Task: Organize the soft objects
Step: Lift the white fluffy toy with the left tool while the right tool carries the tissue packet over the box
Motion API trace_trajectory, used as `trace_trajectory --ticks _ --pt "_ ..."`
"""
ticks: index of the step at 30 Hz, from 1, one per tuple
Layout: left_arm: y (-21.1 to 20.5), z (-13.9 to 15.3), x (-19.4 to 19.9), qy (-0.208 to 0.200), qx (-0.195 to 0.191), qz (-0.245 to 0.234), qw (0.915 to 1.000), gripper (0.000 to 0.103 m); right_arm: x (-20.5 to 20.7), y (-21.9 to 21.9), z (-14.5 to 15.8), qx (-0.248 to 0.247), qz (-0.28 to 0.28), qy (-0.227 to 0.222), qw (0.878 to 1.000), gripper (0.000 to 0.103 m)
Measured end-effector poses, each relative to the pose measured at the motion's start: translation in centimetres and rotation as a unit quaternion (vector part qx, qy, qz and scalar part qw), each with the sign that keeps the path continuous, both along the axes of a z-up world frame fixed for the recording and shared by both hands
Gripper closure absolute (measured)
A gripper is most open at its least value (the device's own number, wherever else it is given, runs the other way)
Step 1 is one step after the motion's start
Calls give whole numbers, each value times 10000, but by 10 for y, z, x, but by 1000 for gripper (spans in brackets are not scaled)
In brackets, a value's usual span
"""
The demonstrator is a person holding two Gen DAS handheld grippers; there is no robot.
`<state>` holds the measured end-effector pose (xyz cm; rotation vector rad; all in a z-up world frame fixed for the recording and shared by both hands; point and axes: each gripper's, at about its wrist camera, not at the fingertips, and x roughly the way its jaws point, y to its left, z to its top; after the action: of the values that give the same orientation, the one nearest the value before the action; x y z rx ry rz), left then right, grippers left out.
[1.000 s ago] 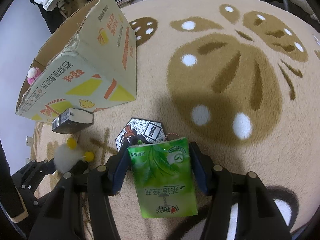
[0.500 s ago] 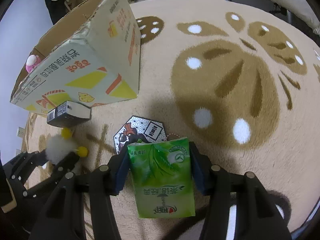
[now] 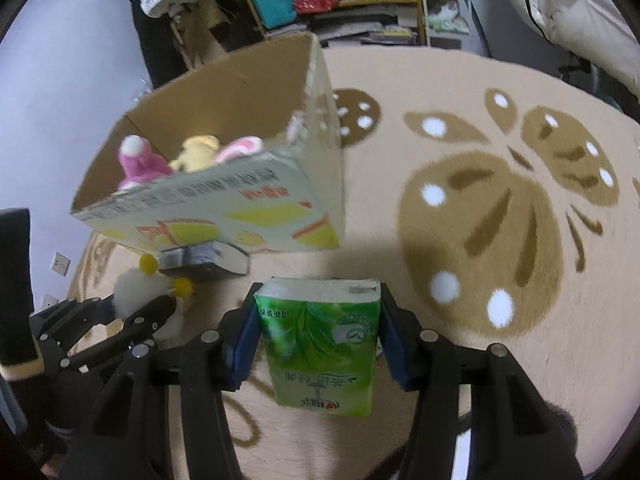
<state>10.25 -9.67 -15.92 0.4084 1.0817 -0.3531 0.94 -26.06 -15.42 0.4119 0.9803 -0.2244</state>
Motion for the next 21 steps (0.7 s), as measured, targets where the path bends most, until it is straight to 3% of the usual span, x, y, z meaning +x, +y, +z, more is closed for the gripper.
trace_trajectory --ticks 21 --pt "32 86 -2 -859 -341 369 9950 72 -3 24 70 -234 302 -1200 9920 47"
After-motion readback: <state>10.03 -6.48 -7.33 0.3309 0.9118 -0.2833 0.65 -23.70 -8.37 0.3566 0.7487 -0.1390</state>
